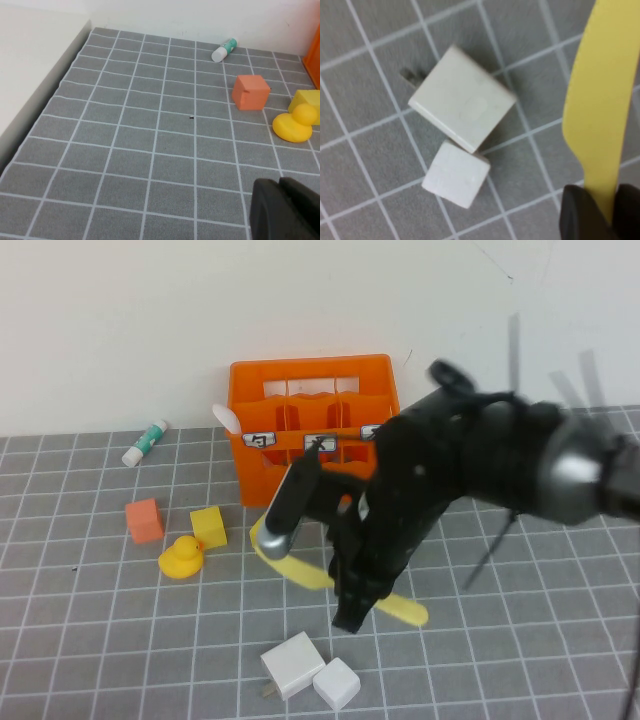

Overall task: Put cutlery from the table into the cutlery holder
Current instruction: Place the knife on the box

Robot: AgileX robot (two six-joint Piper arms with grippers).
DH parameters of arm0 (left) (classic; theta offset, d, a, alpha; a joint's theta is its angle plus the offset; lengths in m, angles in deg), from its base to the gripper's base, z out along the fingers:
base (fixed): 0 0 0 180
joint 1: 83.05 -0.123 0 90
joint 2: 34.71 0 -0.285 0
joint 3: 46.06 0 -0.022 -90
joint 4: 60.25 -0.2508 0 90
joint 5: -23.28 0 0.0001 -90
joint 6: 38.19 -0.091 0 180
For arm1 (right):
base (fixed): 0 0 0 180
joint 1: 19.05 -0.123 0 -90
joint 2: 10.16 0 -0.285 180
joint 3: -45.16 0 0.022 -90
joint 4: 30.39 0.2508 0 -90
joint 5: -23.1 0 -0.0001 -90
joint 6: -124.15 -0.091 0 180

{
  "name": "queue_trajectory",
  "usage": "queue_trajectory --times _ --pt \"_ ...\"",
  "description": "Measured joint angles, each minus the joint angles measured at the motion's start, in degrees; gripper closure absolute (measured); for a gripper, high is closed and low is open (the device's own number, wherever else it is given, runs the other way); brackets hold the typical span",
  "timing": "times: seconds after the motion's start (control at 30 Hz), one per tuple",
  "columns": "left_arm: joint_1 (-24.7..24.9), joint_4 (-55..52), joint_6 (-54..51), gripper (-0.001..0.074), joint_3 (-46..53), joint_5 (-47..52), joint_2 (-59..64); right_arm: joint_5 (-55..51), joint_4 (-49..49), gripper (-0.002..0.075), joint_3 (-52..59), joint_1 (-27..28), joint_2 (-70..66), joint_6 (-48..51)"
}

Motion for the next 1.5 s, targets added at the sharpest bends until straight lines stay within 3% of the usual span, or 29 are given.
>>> queue_trajectory --times 0.27,0.53,0.73,1.03,1.17,1.5 --pt "0.0 0.0 0.0 0.0736 0.0 0.0 0.0 12.9 0.1 0.0608 12.8 0.0 13.9 1.6" --pt "0.0 0.0 0.1 0.0736 0.0 0.0 0.0 41.5 4.9 0.0608 31.1 0.0 29.6 2.5" --pt "0.0 0.1 0.2 0.0736 0.0 0.0 0.0 63.4 9.1 0.0608 38.6 0.0 32.4 1.3" --pt "0.0 0.1 0.0 0.0736 0.0 0.0 0.0 86.4 9.6 0.0608 38.9 2.9 23.7 -6.8" --pt "0.0 0.1 0.0 0.0736 0.0 0.0 0.0 96.0 9.4 0.0608 38.2 5.2 17.5 -17.1" --pt "0.0 0.1 0.0 0.0736 0.0 0.0 0.0 101.3 -0.2 0.0608 25.7 11.7 3.7 -35.2"
